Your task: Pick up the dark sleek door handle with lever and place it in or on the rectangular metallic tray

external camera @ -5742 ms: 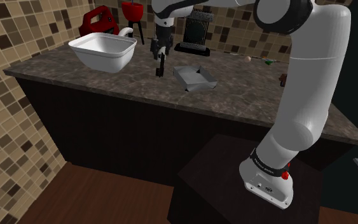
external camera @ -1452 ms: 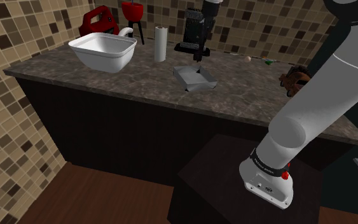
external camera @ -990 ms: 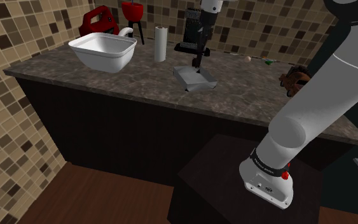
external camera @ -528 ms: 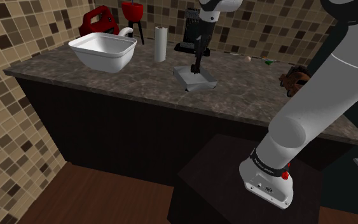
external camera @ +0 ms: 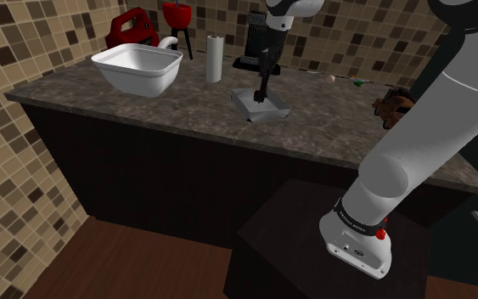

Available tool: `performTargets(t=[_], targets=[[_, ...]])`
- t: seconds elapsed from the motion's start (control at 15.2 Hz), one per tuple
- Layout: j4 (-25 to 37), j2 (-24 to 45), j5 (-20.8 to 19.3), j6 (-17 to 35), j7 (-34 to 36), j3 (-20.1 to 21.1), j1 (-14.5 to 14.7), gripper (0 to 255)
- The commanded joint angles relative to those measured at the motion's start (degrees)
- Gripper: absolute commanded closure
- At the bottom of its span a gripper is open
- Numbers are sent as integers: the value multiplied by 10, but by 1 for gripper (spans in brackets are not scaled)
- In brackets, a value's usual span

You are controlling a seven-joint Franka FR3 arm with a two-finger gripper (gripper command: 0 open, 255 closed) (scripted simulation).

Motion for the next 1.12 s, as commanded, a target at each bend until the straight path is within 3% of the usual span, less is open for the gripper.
performTargets(t=[0.0,0.26,0.53,1.06], targets=[[0,0,0,0,0,0,0,0],[0,0,0,0,0,0,0,0],[57,-14,-1,-71,1,1,0,0],[57,-14,-1,-71,1,1,0,0]])
